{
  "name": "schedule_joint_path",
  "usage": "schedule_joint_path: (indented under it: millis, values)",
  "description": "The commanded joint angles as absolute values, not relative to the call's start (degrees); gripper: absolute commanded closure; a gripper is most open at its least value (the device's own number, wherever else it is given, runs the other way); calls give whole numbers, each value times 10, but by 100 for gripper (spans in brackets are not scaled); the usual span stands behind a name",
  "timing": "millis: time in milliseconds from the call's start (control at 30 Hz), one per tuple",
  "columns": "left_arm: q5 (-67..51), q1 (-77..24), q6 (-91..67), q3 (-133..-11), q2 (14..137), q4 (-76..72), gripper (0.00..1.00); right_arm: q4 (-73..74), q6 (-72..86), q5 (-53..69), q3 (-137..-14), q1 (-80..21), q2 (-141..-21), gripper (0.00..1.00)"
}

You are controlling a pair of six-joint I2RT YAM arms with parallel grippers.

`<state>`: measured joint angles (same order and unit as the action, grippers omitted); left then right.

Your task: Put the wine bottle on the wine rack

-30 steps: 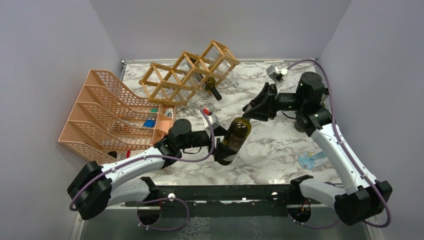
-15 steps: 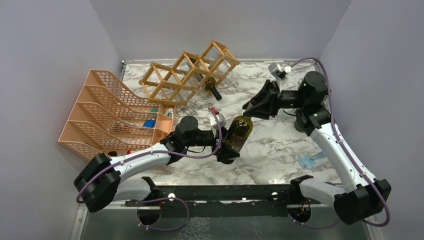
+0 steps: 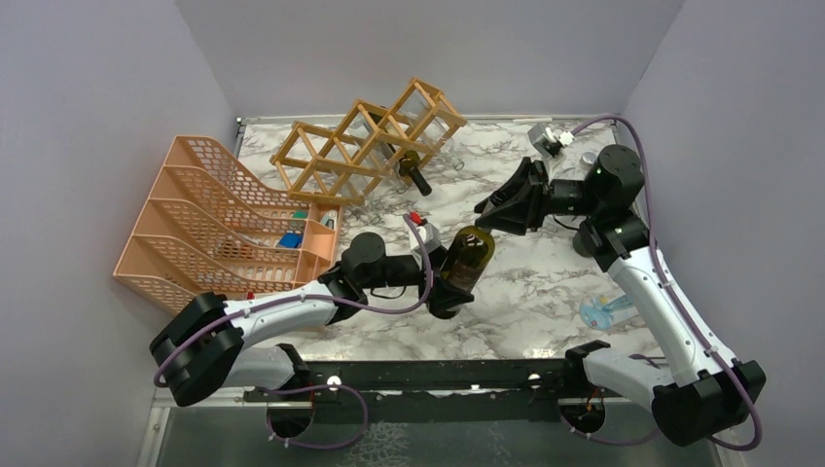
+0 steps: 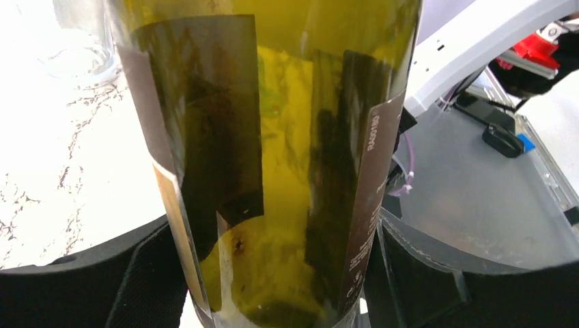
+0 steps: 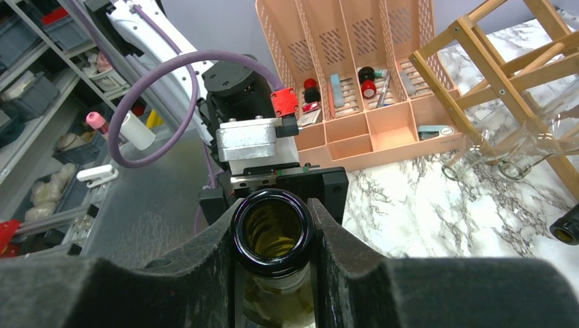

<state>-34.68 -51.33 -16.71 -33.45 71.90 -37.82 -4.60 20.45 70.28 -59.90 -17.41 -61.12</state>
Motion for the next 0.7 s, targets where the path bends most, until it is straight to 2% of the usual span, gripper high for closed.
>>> schedule_joint_path:
  millis: [0, 67, 100, 133, 167, 300, 333, 367, 467, 667]
  values:
    - [-302, -518, -161, -304, 698, -481, 35, -56, 253, 690, -605, -175, -588, 99]
    - [-293, -519, -156, -301, 694, -489, 55, -53, 257, 686, -606, -175, -586, 97]
    - [-291, -520, -148, -301, 692, -489, 70, -47, 256, 683, -608, -176, -584, 93]
    - [-289, -519, -137, -302, 690, -490, 93, -40, 255, 678, -611, -175, -582, 85]
    - [-279, -520, -126, -303, 687, -491, 100, -27, 250, 669, -615, -175, -579, 73]
    - [-255, -520, -43, -331, 684, -496, 100, 48, 201, 630, -645, -175, -558, 40]
    - [-251, -520, -15, -340, 685, -496, 100, 74, 188, 603, -656, -176, -551, 26]
    - [-244, -519, 8, -348, 687, -496, 100, 104, 174, 580, -670, -176, -544, 19]
    - [-225, -520, 81, -371, 688, -500, 100, 158, 148, 531, -701, -175, -524, 11]
    - [-209, -519, 229, -414, 699, -505, 100, 237, 129, 447, -770, -175, -497, 9]
